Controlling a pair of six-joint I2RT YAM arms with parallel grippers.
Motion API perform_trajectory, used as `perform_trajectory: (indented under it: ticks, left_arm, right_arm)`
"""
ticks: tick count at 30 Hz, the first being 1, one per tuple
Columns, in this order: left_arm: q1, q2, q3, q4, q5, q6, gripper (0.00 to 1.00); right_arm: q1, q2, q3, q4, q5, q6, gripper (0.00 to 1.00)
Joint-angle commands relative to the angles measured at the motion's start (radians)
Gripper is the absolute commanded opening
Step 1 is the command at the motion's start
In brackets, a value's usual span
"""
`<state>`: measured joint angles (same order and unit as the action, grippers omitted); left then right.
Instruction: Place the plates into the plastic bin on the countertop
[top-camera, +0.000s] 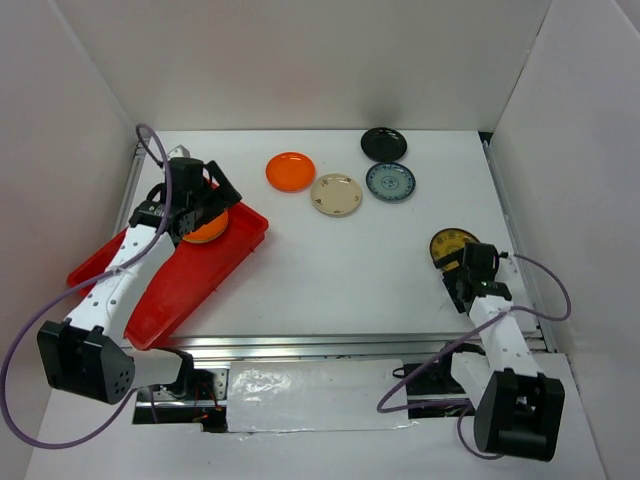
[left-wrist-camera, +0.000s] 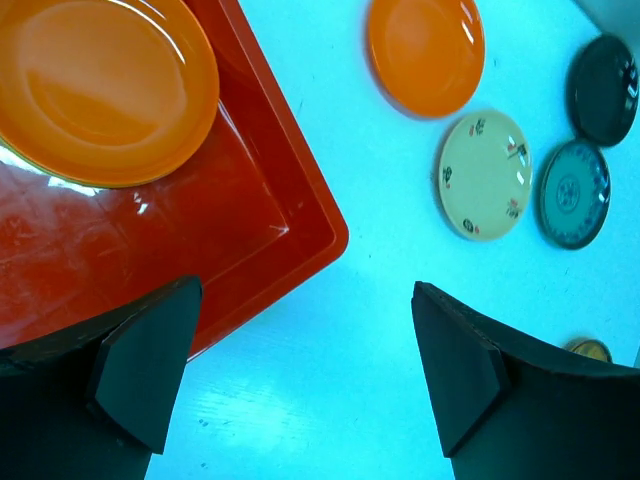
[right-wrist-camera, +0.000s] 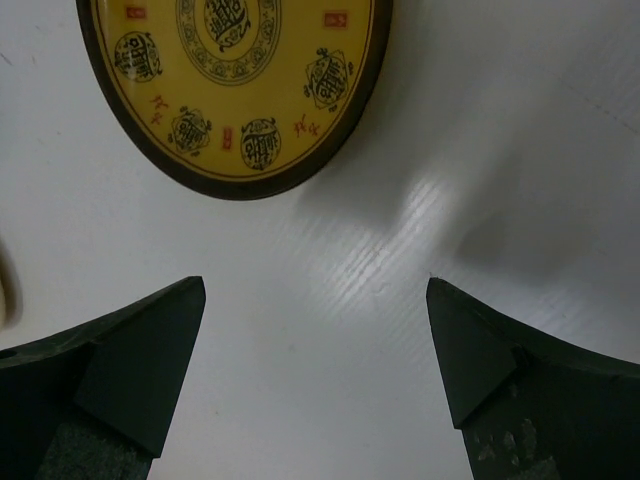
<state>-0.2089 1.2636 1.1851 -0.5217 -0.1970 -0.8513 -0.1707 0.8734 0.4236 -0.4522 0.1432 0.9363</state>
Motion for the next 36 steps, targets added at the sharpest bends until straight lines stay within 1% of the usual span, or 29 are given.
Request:
perform_trajectory:
  ticks: [1, 2, 3, 7, 10, 14, 17, 18, 20, 21, 23, 24, 25, 26, 28, 30, 31, 32, 34, 35, 36]
  left_arm:
    - [-0.033, 0.008, 0.001, 0.012, 0.086, 0.081, 0.99]
    - [-0.044, 0.005, -0.002, 0.023, 0.094, 0.084, 0.99]
    - [-0.062, 0.002, -0.005, 0.034, 0.096, 0.084, 0.99]
    - [-0.072, 0.003, -0.022, 0.058, 0.131, 0.089, 0.99]
    - [-0.070, 0.010, -0.036, 0.087, 0.159, 0.087, 0.99]
    - [-0.072, 0.036, -0.032, 0.104, 0.188, 0.087, 0.99]
    - [-0.070, 0.045, -0.027, 0.111, 0.205, 0.089, 0.99]
    - [-0.069, 0.039, -0.027, 0.114, 0.202, 0.089, 0.99]
    - [-0.058, 0.031, -0.028, 0.115, 0.202, 0.089, 0.99]
    - [-0.053, 0.023, -0.028, 0.114, 0.202, 0.089, 0.99]
    - [-0.038, 0.013, -0.031, 0.117, 0.208, 0.089, 0.99]
    - [-0.032, 0.005, -0.033, 0.115, 0.212, 0.089, 0.99]
    - [-0.024, 0.002, -0.035, 0.115, 0.214, 0.089, 0.99]
    - [-0.023, -0.001, -0.041, 0.117, 0.212, 0.089, 0.99]
    - [-0.020, -0.009, -0.042, 0.114, 0.212, 0.092, 0.99]
    - [-0.018, -0.016, -0.045, 0.117, 0.217, 0.093, 0.99]
    - [-0.020, -0.023, -0.056, 0.121, 0.222, 0.097, 0.99]
    - [-0.020, -0.038, -0.068, 0.135, 0.232, 0.097, 0.99]
    - [-0.020, -0.055, -0.099, 0.198, 0.286, 0.100, 0.99]
    - [-0.020, -0.062, -0.108, 0.227, 0.324, 0.107, 0.99]
    - [-0.020, -0.058, -0.113, 0.292, 0.373, 0.126, 0.99]
  right_arm:
    - [-0.018, 0.086, 0.012, 0.199, 0.027, 0.038, 0.99]
    - [-0.030, 0.116, 0.015, 0.211, 0.041, 0.047, 0.99]
    - [-0.036, 0.178, 0.029, 0.221, 0.047, 0.065, 0.99]
    - [-0.058, 0.305, 0.043, 0.256, 0.045, 0.078, 0.96]
    - [-0.084, 0.319, 0.040, 0.263, 0.038, 0.087, 0.93]
    - [-0.113, 0.325, 0.030, 0.273, 0.021, 0.095, 0.87]
    - [-0.121, 0.351, 0.056, 0.247, 0.025, 0.093, 0.73]
    - [-0.121, 0.358, 0.064, 0.244, 0.025, 0.090, 0.57]
    - [-0.122, 0.361, 0.067, 0.245, 0.025, 0.091, 0.41]
    - [-0.121, 0.366, 0.070, 0.244, 0.024, 0.088, 0.31]
    - [-0.121, 0.381, 0.084, 0.236, 0.022, 0.082, 0.29]
    - [-0.121, 0.386, 0.089, 0.230, 0.022, 0.081, 0.13]
    - [-0.121, 0.391, 0.092, 0.225, 0.024, 0.079, 0.05]
    - [-0.121, 0.395, 0.098, 0.224, 0.024, 0.079, 0.00]
    - [-0.121, 0.391, 0.095, 0.221, 0.022, 0.082, 0.00]
    - [-0.121, 0.342, 0.072, 0.233, 0.013, 0.094, 0.00]
    - [-0.115, 0.310, 0.058, 0.247, 0.012, 0.099, 0.00]
    - [-0.087, 0.230, 0.041, 0.260, 0.021, 0.104, 0.00]
    - [-0.041, 0.144, 0.073, 0.241, 0.032, 0.084, 0.00]
    - [-0.018, 0.128, 0.101, 0.207, 0.038, 0.069, 0.00]
    - [0.011, 0.119, 0.130, 0.183, 0.044, 0.055, 0.00]
